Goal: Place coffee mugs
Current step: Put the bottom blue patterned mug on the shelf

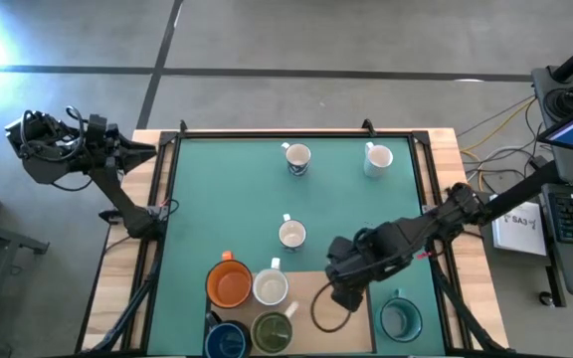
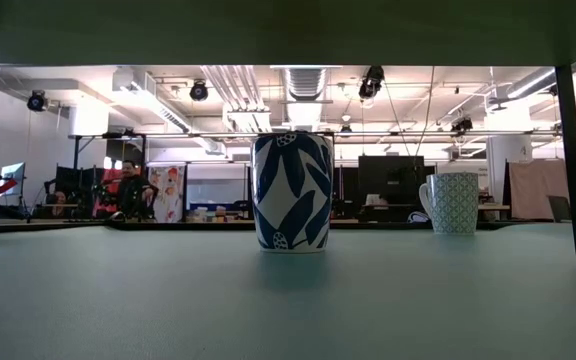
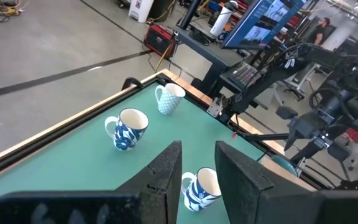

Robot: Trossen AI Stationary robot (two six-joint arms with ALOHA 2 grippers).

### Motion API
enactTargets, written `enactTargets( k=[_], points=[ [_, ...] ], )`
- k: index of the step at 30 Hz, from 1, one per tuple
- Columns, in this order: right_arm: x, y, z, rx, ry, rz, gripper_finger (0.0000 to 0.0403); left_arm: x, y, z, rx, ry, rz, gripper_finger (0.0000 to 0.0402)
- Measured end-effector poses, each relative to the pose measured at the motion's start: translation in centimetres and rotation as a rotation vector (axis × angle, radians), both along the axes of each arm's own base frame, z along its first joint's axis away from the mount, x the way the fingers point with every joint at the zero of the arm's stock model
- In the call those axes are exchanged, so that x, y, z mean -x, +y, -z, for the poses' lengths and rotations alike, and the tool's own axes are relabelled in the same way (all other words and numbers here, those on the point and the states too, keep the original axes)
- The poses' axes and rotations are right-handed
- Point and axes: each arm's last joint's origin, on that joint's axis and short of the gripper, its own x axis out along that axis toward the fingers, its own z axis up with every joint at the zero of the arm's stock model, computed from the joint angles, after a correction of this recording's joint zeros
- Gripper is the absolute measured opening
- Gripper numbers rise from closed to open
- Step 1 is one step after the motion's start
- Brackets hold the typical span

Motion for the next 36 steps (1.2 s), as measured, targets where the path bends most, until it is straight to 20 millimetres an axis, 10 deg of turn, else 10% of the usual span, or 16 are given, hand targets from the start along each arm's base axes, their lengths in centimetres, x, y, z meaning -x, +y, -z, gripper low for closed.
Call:
enactTargets(
  k=[21, 36],
  points=[
    [10.8, 3.4, 2.3, 0.027, 0.083, 0.076, 0.0148, 0.0, 0.2, -0.1, 0.044, -0.063, -0.086, 0.0079],
    [12.6, -2.3, -0.2, 0.214, -0.205, 0.029, 0.0162, -0.2, 0.0, 0.1, 0.116, -0.142, -0.187, 0.0079]
  ],
)
